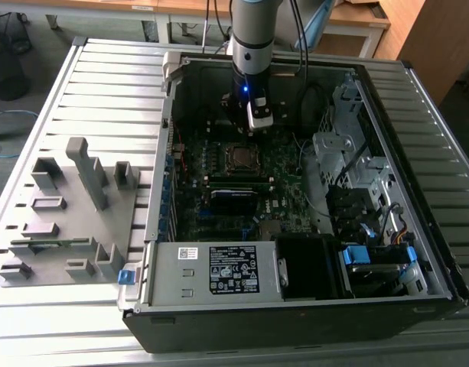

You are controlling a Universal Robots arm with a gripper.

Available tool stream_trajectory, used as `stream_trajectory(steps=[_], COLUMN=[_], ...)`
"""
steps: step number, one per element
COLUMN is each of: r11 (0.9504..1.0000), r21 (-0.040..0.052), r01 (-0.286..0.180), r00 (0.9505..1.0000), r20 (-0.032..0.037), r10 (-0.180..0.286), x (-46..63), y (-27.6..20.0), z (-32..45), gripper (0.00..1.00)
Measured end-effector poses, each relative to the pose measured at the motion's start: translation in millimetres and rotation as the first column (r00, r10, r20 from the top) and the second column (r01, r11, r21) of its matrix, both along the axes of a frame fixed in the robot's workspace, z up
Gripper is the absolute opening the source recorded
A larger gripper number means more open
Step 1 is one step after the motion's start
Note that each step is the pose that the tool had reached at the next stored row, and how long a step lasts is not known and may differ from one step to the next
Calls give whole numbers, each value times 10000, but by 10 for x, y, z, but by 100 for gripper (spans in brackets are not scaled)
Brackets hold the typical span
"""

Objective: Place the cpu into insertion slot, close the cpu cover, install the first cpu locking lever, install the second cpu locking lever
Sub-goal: 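Install the first cpu locking lever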

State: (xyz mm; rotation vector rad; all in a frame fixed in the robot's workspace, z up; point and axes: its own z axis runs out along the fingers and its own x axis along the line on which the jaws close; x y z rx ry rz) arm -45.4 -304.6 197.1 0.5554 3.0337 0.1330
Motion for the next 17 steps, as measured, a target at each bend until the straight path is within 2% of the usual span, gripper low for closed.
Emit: stream_trajectory(steps=[17], r11=[9999], r21=[0], r01=[166], r00=[9999], r20=[-9], r10=[-166], x=[57], y=[3], z=[17], gripper=[10])
